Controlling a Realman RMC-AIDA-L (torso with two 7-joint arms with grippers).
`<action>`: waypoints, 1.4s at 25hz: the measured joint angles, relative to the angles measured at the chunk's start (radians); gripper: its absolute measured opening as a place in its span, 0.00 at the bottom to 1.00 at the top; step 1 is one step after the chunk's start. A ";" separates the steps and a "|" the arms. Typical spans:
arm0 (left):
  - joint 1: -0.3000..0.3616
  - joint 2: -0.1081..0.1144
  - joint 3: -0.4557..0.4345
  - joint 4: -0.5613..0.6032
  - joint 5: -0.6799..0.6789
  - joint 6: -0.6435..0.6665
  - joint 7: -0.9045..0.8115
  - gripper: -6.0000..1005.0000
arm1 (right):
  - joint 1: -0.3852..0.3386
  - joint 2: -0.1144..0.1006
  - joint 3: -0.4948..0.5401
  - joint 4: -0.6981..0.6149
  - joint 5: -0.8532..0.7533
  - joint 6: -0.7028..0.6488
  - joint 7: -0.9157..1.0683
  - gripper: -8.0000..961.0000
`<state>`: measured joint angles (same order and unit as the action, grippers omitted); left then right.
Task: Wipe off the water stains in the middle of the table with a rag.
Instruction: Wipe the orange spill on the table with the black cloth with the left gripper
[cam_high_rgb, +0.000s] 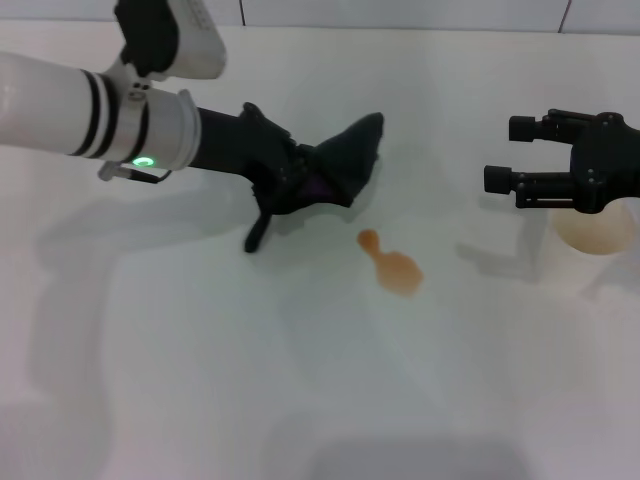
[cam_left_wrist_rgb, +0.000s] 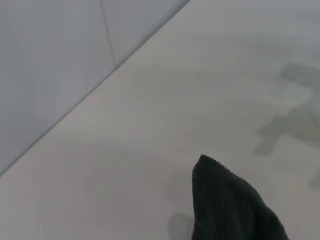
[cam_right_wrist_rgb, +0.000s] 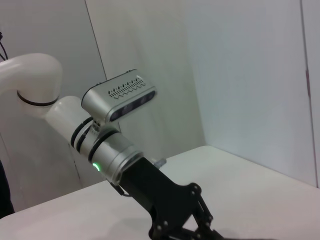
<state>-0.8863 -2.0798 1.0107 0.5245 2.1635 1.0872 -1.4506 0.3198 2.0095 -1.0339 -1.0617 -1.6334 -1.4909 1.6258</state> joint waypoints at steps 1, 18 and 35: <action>-0.001 0.000 0.010 -0.001 -0.010 -0.003 0.001 0.07 | 0.000 0.000 0.000 0.000 0.000 0.000 0.000 0.86; 0.016 -0.007 0.248 -0.062 -0.251 -0.060 0.041 0.07 | -0.002 0.000 -0.002 0.000 0.000 -0.013 -0.001 0.85; 0.029 -0.004 0.345 -0.056 -0.278 0.112 0.036 0.07 | -0.001 0.000 -0.014 -0.003 0.016 -0.022 -0.001 0.84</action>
<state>-0.8573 -2.0834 1.3554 0.4687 1.8852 1.1995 -1.4143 0.3183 2.0095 -1.0480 -1.0642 -1.6173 -1.5126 1.6253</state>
